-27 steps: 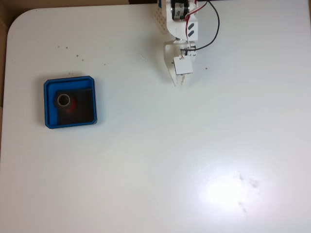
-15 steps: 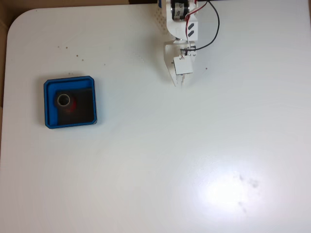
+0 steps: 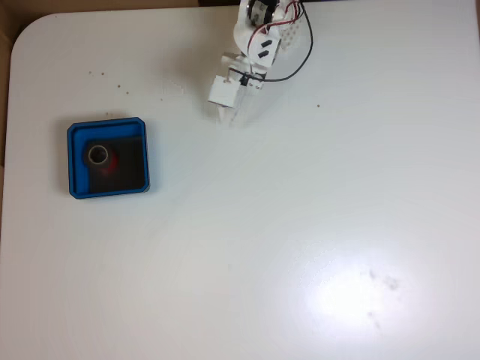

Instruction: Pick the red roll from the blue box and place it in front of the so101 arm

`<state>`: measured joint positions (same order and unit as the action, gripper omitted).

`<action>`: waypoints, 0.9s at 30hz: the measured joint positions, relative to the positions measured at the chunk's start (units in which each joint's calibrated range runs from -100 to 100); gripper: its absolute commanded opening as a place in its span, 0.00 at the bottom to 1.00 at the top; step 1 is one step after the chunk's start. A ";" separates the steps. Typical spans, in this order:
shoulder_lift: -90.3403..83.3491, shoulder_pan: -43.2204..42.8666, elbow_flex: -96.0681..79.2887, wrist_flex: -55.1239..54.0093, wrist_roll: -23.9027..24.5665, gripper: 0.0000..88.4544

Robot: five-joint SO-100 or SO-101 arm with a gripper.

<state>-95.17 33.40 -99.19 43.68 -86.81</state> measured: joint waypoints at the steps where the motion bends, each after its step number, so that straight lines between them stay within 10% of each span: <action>1: 0.00 3.66 0.00 0.00 0.00 0.01; 9: 0.00 24.84 0.18 0.00 0.00 0.01; 27: 36.58 26.92 14.80 -28.65 0.00 0.01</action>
<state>-58.59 60.32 -84.39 15.02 -86.81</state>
